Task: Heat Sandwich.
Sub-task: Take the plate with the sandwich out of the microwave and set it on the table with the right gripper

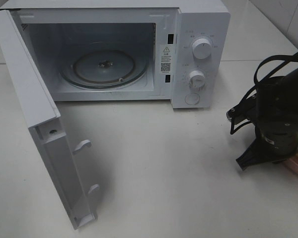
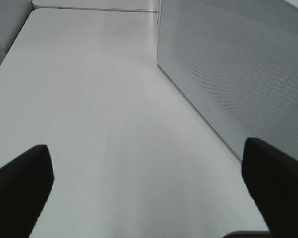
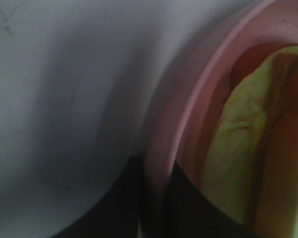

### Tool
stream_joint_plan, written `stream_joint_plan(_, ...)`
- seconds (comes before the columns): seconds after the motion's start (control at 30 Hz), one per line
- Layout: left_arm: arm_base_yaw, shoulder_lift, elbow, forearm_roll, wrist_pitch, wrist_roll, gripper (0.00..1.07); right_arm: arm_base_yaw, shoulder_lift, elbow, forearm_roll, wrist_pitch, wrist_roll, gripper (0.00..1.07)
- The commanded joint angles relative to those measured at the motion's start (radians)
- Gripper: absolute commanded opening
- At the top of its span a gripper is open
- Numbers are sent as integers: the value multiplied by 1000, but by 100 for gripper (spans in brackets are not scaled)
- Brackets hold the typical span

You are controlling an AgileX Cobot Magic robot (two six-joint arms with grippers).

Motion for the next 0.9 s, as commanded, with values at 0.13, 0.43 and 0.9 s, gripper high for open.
stream_joint_plan(0.13,-1,-17,2,3,-11,-5,98,-7,-1,-3,-19,13,16,13)
stream_joint_plan(0.43,-1,-17,2,3,-11,-5,98,-6,-36,-8,-1,16,16,32)
stream_joint_plan(0.9,-1,-17,2,2,-11,-5,98,-6,-213,-8,230,-25,-218,59)
